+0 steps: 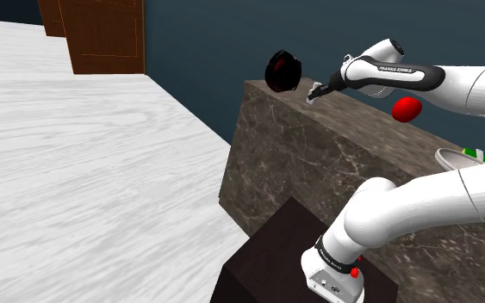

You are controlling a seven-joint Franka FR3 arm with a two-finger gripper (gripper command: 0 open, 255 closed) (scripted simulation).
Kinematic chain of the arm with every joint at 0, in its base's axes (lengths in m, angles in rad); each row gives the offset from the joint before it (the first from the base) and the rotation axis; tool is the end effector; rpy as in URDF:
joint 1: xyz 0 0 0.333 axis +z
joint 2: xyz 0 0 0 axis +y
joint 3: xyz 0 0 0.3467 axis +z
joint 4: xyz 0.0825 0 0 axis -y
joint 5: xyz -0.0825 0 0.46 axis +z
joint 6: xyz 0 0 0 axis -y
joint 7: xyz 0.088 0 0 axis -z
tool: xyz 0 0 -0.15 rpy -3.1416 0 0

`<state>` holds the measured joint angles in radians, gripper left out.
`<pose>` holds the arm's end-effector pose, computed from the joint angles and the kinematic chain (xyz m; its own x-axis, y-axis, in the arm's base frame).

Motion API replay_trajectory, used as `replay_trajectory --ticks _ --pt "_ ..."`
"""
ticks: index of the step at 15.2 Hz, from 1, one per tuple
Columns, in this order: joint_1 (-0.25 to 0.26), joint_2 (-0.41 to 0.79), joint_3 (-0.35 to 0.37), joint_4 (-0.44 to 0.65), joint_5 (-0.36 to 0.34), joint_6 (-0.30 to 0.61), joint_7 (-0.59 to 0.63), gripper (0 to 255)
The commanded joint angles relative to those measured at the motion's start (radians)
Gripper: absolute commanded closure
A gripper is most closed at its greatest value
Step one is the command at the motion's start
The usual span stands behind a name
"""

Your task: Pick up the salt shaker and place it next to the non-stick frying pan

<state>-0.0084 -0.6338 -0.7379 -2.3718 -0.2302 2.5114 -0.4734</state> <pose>0.3714 -0.3897 0.5312 0.7790 -0.0902 0.6205 -0.1977 -0.9745 0.1065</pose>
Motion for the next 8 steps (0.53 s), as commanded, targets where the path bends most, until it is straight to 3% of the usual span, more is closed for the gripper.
replay_trajectory --ticks 1,8 --pt "0.000 0.000 0.000 0.000 0.000 0.000 0.000 255" --pt "0.001 -0.006 0.023 0.059 0.006 -0.066 0.009 255"
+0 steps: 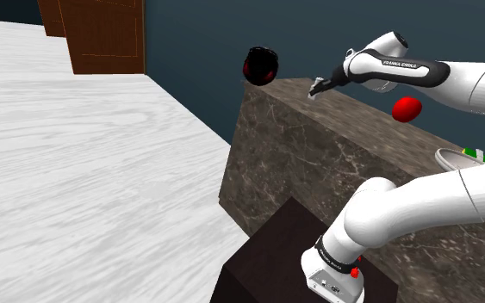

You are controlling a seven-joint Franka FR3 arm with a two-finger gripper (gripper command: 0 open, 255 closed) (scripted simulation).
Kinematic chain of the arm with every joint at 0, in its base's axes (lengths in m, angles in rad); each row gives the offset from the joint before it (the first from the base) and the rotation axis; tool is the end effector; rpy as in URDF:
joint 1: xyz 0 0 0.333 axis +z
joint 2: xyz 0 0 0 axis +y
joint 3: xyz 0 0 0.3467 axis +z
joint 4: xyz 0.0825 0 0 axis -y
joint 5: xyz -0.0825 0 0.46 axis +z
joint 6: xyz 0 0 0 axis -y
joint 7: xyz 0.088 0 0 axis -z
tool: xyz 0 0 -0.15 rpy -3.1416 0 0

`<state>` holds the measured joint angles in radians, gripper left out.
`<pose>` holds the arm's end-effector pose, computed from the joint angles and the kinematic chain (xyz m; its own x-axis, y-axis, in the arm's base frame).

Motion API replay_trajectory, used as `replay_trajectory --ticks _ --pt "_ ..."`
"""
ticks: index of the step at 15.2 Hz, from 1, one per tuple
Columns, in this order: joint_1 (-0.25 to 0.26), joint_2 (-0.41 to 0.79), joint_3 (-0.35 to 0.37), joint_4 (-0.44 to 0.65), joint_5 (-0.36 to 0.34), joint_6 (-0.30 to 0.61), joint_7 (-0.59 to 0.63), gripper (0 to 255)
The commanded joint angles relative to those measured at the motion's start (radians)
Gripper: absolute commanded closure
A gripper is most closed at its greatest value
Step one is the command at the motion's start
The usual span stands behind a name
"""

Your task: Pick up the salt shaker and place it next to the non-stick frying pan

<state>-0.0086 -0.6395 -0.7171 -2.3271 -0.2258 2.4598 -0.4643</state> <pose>0.3723 -0.3896 0.5556 0.7790 -0.0899 0.6205 -0.1975 -0.9745 0.1067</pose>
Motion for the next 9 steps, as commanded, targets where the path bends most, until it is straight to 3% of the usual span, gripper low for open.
replay_trajectory --ticks 1,9 --pt "0.002 -0.001 0.007 0.026 0.004 -0.027 0.002 255" --pt "0.011 0.003 0.036 0.132 0.017 -0.130 0.012 255"
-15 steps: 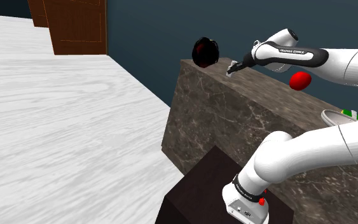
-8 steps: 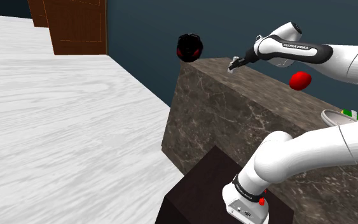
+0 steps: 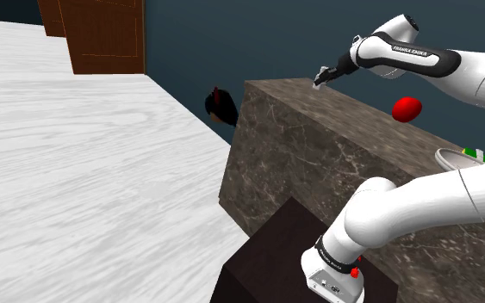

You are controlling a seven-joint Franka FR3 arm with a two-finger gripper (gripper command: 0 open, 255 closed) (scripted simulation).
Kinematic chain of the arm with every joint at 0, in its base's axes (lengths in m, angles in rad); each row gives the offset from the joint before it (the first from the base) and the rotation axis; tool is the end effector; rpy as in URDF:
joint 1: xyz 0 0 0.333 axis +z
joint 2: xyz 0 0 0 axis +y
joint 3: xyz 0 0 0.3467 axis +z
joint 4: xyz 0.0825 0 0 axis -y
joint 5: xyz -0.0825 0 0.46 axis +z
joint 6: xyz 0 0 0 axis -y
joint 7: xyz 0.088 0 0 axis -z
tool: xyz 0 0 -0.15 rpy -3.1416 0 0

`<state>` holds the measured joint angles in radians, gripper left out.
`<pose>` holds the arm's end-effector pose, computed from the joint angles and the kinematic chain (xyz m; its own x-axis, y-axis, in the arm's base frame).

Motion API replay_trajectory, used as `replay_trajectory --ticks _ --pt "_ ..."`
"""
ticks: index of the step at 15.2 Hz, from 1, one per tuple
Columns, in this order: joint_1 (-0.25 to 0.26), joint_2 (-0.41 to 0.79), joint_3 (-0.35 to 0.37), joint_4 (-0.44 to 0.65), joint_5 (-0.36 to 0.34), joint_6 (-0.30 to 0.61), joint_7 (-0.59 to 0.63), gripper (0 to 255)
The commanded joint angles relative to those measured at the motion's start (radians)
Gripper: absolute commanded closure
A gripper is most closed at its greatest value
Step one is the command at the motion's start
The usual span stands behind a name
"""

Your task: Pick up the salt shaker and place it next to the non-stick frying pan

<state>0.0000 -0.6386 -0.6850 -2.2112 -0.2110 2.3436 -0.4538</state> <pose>0.3723 -0.3923 0.6116 0.7790 -0.0900 0.6205 -0.1975 -0.9745 0.1067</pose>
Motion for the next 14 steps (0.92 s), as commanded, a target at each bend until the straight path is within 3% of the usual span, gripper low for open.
replay_trajectory --ticks 1,14 --pt "0.004 0.004 0.006 0.030 0.004 -0.026 0.003 255" --pt "0.032 0.043 0.031 0.229 0.034 -0.189 0.009 255"
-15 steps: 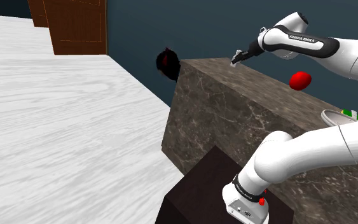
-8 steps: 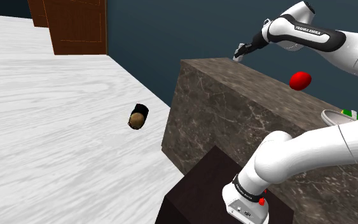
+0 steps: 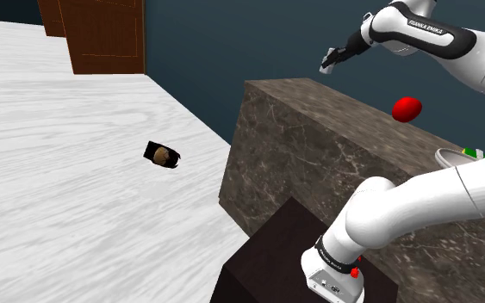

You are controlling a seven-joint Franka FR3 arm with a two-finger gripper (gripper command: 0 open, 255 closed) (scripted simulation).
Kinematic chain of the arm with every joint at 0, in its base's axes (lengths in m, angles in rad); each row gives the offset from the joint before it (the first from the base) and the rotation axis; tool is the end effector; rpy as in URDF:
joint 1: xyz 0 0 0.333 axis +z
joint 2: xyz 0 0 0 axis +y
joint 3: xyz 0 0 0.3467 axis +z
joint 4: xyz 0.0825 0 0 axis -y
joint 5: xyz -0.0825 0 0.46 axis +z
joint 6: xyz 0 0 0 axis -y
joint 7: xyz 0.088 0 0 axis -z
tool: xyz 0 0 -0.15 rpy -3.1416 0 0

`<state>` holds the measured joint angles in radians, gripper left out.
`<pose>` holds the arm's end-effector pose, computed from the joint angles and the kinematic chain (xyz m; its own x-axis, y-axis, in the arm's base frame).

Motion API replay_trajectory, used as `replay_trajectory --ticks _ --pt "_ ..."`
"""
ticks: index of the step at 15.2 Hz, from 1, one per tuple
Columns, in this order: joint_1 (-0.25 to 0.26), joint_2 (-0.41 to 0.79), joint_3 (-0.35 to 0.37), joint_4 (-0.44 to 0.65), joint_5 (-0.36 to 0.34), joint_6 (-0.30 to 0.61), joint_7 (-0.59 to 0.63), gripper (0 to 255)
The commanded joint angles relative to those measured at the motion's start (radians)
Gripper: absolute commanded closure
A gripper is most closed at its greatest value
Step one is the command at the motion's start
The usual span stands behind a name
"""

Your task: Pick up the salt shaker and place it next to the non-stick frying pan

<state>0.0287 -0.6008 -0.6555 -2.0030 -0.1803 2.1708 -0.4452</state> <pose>0.3732 -0.3944 0.6983 0.7790 -0.0900 0.6205 -0.1975 -0.9745 0.1066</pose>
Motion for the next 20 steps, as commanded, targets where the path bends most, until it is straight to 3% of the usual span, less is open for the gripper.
replay_trajectory --ticks 1,4,12,20 --pt "0.006 0.010 0.002 0.038 0.006 -0.029 0.000 255" --pt "0.014 0.024 0.003 0.087 0.013 -0.064 0.000 255" --pt "-0.128 -0.245 0.094 -0.069 -0.059 -0.183 -0.010 255" --pt "-0.246 -0.476 0.134 -0.141 -0.087 -0.351 -0.063 255"
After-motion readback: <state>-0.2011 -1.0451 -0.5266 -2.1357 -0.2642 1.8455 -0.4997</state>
